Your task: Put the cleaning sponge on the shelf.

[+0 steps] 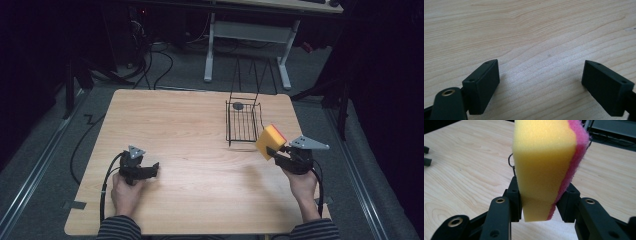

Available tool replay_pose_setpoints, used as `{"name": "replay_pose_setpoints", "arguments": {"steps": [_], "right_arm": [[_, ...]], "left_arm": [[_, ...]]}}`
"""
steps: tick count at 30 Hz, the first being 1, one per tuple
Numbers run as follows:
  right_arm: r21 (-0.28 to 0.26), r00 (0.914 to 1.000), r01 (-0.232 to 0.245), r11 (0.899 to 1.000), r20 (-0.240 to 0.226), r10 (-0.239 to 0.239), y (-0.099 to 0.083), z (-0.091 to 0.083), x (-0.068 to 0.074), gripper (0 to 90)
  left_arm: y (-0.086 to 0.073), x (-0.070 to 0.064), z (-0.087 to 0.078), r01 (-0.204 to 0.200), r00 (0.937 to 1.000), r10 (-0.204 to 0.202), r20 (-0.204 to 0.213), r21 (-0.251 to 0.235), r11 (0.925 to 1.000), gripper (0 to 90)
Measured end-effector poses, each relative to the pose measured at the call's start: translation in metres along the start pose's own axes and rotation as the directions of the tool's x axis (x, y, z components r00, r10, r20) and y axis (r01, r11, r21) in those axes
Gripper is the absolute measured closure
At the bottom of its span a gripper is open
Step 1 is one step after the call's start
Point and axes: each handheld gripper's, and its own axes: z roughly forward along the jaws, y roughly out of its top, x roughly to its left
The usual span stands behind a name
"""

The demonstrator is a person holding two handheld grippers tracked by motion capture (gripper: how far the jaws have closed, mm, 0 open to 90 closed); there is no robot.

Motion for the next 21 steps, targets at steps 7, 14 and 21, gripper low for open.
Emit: {"name": "replay_pose_setpoints", "arguments": {"steps": [7,14,21], "right_arm": [[-0.004,0.9999,0.006,1.0,0.009,-0.006,0.012,0.005,-0.002,61.5],[-0.001,0.9997,0.011,1.0,0.021,-0.011,0.024,0.016,-0.004,61.4],[0.001,0.9994,0.014,1.0,0.032,-0.014,0.033,0.031,-0.004,61.4]], "left_arm": [[0.0,0.0,0.0,0.0,1.0,0.0,0.0,0.0,1.0,15.2],[0.0,0.0,0.0,0.0,1.0,0.0,0.0,0.0,1.0,15.2],[0.0,0.0,0.0,0.001,1.0,-0.001,0.0,-0.001,1.0,15.2]]}}
